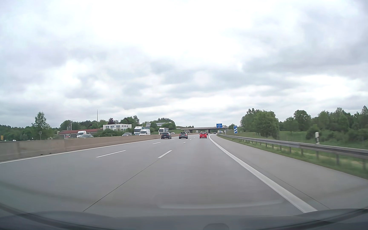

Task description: Follow the waypoints while adhering to traffic rules and regulations

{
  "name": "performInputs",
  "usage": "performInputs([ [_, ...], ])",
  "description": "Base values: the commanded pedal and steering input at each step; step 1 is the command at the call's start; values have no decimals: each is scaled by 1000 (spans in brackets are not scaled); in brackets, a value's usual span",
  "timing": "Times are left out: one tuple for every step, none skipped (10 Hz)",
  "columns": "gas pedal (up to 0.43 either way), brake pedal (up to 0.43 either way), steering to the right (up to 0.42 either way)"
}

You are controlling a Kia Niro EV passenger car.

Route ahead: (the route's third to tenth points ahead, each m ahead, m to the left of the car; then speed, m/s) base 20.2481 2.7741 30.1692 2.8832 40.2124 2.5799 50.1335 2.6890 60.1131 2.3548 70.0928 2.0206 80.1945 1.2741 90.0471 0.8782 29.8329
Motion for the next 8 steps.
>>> performInputs([
  [228, 0, 3],
  [228, 0, 3],
  [228, 0, 3],
  [228, 0, 3],
  [228, 0, 3],
  [228, 0, 4],
  [228, 0, 4],
  [228, 0, 4],
])
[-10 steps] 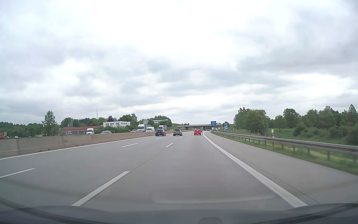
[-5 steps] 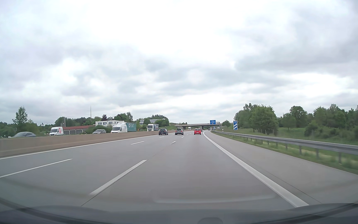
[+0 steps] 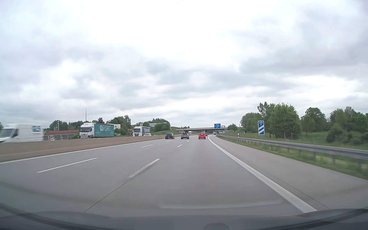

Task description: Follow the waypoints while adhering to traffic rules and regulations

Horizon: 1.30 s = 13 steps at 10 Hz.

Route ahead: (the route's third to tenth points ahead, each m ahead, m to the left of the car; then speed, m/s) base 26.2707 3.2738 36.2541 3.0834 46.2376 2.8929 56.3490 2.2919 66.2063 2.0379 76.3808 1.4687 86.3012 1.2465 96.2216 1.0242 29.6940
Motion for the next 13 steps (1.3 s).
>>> performInputs([
  [220, 0, 4],
  [220, 0, 4],
  [220, 0, 4],
  [209, 0, 4],
  [209, 0, 4],
  [209, 0, 3],
  [209, 0, 3],
  [209, 0, 3],
  [209, 0, 3],
  [220, 0, 3],
  [220, 0, 3],
  [220, 0, 3],
  [220, 0, 3],
])
